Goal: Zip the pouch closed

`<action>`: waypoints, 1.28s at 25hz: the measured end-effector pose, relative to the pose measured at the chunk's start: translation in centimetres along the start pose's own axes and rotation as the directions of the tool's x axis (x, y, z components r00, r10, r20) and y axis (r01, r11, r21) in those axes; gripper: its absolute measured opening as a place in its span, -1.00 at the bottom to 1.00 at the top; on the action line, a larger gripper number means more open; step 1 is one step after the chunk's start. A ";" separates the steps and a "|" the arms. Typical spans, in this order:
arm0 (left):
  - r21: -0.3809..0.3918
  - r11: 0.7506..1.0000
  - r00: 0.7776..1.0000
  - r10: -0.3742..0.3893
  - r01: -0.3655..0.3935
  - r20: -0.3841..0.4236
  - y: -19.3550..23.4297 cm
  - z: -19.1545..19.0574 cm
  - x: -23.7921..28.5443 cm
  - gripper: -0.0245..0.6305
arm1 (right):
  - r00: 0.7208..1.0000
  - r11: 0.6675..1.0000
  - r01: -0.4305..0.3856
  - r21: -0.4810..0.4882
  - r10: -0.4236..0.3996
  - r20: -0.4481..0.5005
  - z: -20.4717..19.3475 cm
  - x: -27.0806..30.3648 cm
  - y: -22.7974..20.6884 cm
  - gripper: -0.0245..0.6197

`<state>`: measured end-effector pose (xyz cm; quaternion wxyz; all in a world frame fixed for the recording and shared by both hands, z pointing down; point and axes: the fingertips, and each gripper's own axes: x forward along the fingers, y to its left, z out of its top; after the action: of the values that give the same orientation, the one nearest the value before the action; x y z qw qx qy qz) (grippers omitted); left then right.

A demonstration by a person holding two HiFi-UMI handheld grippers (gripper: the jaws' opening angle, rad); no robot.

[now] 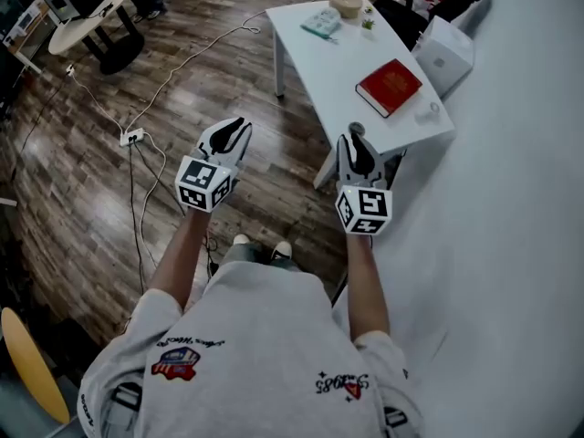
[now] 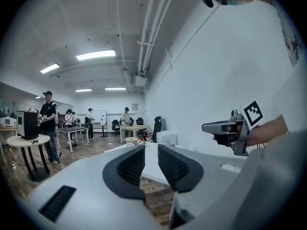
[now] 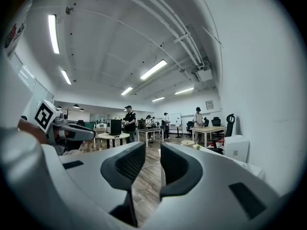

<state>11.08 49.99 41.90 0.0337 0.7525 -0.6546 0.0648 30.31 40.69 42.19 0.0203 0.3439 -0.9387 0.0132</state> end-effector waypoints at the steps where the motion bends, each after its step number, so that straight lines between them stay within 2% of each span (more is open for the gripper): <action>1: -0.010 1.000 1.000 0.005 -0.005 0.002 0.3 -0.1 -0.3 -0.66 | 1.000 1.000 0.000 0.002 0.000 0.001 0.0 0.3 0.3 -0.59; 4: -0.046 0.999 1.000 0.029 -0.029 0.003 1.2 -0.5 -0.6 -0.09 | 1.000 1.000 0.003 -0.004 -0.003 0.001 -0.1 0.8 0.9 -0.15; 7: -0.045 0.998 0.999 0.052 -0.051 0.017 1.4 -0.7 -0.8 0.07 | 1.000 1.000 0.014 -0.011 -0.014 -0.002 -0.4 0.7 0.7 -0.06; 15: -0.041 0.998 0.999 0.043 -0.043 0.008 0.9 -0.8 -0.2 0.10 | 1.000 1.000 0.026 0.000 -0.026 -0.008 -0.9 0.8 -0.4 -0.05; 20: -0.075 0.996 0.999 0.041 -0.040 0.012 2.4 -1.3 0.8 0.10 | 1.000 1.000 0.017 0.004 -0.017 -0.012 -1.3 2.8 -0.5 -0.10; 26: -0.094 0.995 0.999 0.028 -0.026 0.021 4.7 -2.2 4.6 0.10 | 0.999 1.000 0.018 0.000 -0.018 -0.026 -2.5 6.4 -1.5 -0.10; 32: -0.106 0.994 1.000 -0.023 0.024 0.013 7.8 -2.3 10.3 0.10 | 0.998 0.999 0.041 -0.015 -0.042 -0.054 -2.8 11.1 -3.5 -0.10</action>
<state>4.60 39.05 45.38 0.0704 0.7577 -0.6484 0.0251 24.17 30.92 45.51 0.0483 0.3627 -0.9305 0.0157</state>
